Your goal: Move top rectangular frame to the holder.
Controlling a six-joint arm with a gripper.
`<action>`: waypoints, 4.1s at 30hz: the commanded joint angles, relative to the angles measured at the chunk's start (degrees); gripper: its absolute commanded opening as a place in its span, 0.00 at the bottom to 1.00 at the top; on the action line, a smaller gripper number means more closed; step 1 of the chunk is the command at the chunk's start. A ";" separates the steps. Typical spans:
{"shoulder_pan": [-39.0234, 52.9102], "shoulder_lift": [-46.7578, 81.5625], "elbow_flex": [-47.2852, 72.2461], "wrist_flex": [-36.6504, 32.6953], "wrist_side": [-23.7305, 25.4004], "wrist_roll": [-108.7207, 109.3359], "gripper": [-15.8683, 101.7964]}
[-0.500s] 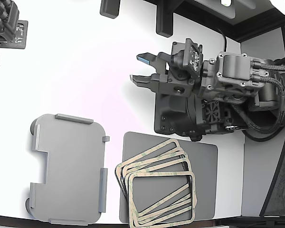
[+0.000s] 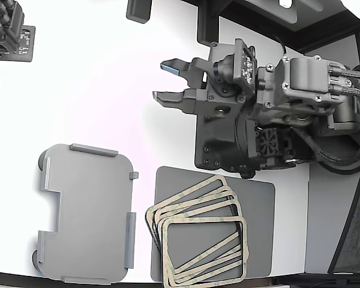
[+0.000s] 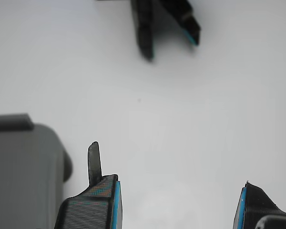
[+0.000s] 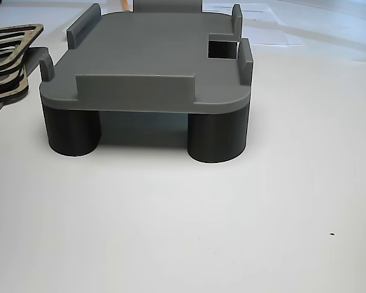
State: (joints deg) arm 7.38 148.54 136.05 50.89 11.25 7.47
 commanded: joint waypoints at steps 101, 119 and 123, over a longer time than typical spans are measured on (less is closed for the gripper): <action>51.68 -47.81 -23.20 29.44 -3.16 56.51 0.44; 51.06 -47.99 -26.98 34.01 -2.37 57.13 0.05; 50.01 -47.81 -35.42 40.52 -2.11 59.50 0.05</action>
State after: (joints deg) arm 58.80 99.40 106.79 88.42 8.88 65.83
